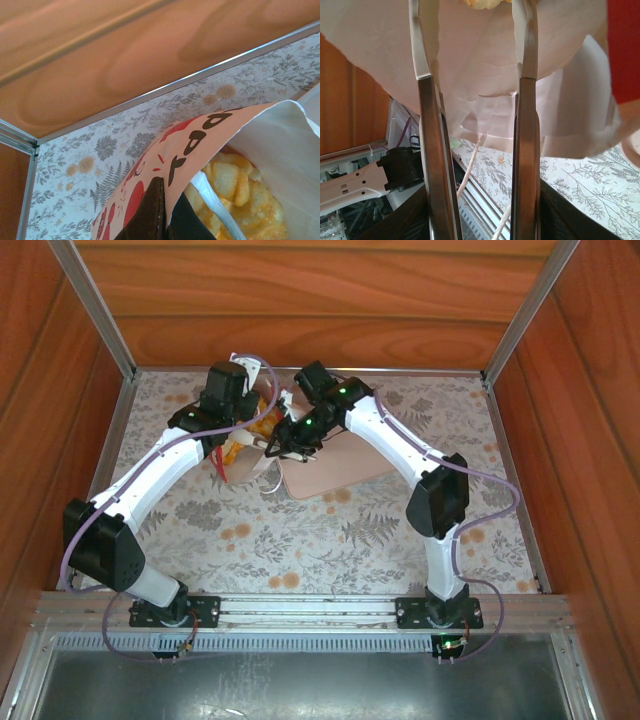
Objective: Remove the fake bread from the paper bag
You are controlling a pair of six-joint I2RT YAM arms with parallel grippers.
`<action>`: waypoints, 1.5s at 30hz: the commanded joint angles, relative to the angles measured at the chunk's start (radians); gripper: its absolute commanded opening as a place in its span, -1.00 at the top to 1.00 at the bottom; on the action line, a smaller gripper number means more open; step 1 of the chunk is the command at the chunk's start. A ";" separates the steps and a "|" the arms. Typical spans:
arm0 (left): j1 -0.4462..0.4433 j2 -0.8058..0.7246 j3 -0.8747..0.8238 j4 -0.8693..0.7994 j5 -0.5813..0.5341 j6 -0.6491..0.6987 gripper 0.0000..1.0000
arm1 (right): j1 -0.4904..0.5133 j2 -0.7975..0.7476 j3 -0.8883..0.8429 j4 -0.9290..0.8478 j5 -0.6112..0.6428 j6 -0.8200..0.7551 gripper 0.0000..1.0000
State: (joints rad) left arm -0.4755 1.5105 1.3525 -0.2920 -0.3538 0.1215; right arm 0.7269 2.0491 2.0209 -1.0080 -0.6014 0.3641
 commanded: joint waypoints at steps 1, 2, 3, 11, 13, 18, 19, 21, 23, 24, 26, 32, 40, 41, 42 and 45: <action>-0.006 -0.042 0.005 0.021 0.013 -0.019 1.00 | 0.012 0.001 0.040 0.012 0.002 -0.013 0.03; -0.007 -0.041 0.006 0.021 0.013 -0.020 1.00 | 0.013 0.005 0.043 0.012 0.007 -0.013 0.03; -0.008 -0.039 0.008 0.021 0.013 -0.022 1.00 | 0.014 0.008 0.047 0.011 0.014 -0.013 0.02; -0.006 -0.036 0.014 0.022 0.016 -0.026 1.00 | 0.032 0.032 0.077 0.004 0.061 -0.022 0.02; -0.007 -0.036 0.017 0.021 0.014 -0.026 1.00 | 0.039 0.039 0.090 -0.009 0.076 -0.029 0.04; -0.007 -0.032 0.022 0.021 0.018 -0.029 1.00 | 0.059 0.047 0.109 -0.024 0.118 -0.037 0.02; -0.008 -0.032 0.023 0.021 0.019 -0.030 1.00 | 0.062 0.051 0.116 -0.026 0.127 -0.037 0.02; -0.006 -0.030 0.024 0.022 0.022 -0.032 1.00 | 0.067 0.062 0.133 -0.033 0.136 -0.038 0.03; -0.007 -0.027 0.026 0.022 0.027 -0.033 1.00 | 0.071 0.071 0.146 -0.035 0.139 -0.038 0.04; -0.007 -0.026 0.026 0.021 0.028 -0.035 1.00 | 0.072 0.074 0.151 -0.035 0.137 -0.039 0.06; -0.007 -0.025 0.026 0.021 0.030 -0.035 1.00 | 0.075 0.081 0.161 -0.039 0.134 -0.039 0.10; -0.007 -0.026 0.030 0.022 0.029 -0.031 1.00 | 0.086 0.081 0.177 -0.063 0.143 -0.059 0.12; -0.006 -0.031 0.025 0.022 0.029 -0.030 1.00 | 0.089 0.103 0.195 -0.086 0.225 -0.059 0.01; -0.006 -0.033 0.023 0.021 0.030 -0.030 1.00 | 0.089 0.106 0.196 -0.084 0.231 -0.058 0.00; -0.007 -0.036 0.021 0.021 0.029 -0.031 1.00 | 0.089 0.110 0.200 -0.084 0.236 -0.057 0.00; -0.008 -0.041 0.019 0.021 0.029 -0.033 1.00 | 0.090 0.123 0.218 -0.090 0.241 -0.056 -0.01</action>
State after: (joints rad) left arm -0.4755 1.5105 1.3525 -0.2928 -0.3416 0.1070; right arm 0.8070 2.1437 2.2040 -1.0824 -0.3878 0.3191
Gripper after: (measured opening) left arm 0.051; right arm 0.502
